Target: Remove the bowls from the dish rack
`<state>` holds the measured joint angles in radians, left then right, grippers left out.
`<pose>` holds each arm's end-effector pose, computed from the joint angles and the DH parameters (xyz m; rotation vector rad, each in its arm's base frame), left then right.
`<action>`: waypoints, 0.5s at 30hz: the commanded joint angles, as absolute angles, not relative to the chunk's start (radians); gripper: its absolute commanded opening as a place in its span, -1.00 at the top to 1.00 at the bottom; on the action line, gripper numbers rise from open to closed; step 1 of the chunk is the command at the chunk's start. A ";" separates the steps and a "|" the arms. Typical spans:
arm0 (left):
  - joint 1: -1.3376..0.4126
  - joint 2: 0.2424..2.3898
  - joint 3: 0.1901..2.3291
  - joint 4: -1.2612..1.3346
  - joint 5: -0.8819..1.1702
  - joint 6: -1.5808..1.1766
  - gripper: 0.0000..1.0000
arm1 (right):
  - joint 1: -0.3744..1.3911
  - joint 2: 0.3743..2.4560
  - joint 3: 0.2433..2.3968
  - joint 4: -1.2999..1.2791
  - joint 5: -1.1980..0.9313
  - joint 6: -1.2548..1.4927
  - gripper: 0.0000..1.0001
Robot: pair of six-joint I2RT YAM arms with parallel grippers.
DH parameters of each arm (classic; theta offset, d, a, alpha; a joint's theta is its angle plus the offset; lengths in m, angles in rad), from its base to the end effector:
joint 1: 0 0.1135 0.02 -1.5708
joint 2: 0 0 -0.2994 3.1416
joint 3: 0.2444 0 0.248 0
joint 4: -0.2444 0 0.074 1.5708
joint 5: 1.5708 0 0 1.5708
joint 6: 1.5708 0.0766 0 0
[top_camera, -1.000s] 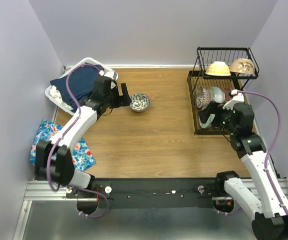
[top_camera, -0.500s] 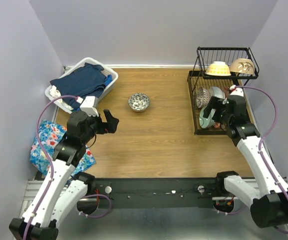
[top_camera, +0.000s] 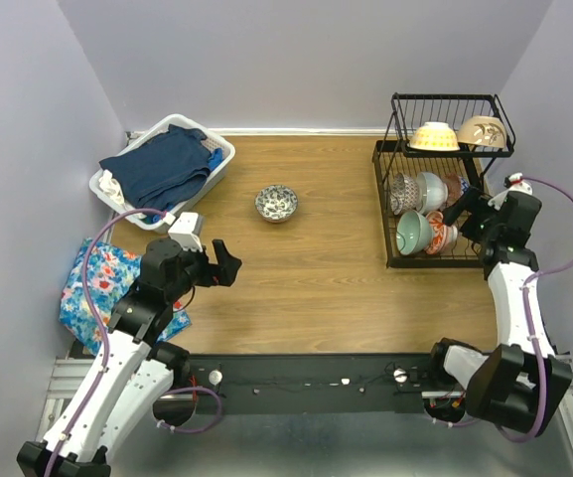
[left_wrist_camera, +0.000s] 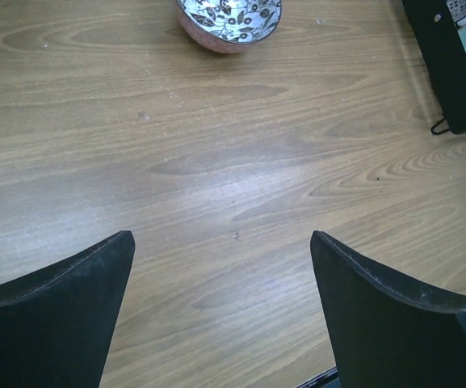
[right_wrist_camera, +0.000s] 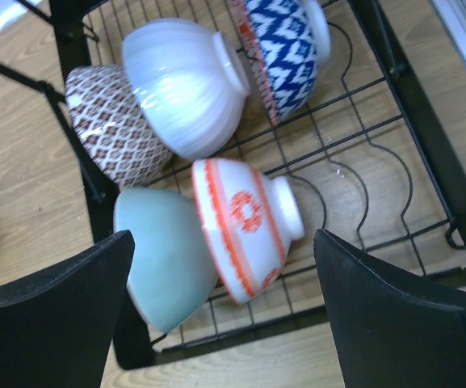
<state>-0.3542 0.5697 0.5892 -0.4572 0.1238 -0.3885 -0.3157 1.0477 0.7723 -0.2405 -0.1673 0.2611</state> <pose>0.1310 -0.0585 0.2761 0.0458 2.0555 -0.5929 0.2401 -0.0650 0.2914 0.4941 2.0224 0.1412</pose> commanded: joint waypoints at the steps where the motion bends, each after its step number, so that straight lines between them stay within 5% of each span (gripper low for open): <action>1: -0.367 0.542 0.580 -0.433 0.127 -0.374 -0.97 | -0.408 1.126 0.739 -0.106 -0.373 0.268 -1.00; 15: -0.367 0.505 0.568 -0.419 0.098 -0.370 -0.97 | -0.477 1.301 0.729 -0.035 -0.529 0.215 -1.00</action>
<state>-0.3622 0.5125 0.5793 -0.4419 0.1150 -0.3851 -0.4603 1.2671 0.7486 -0.0814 -0.4786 0.2523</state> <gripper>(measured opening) 0.987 0.998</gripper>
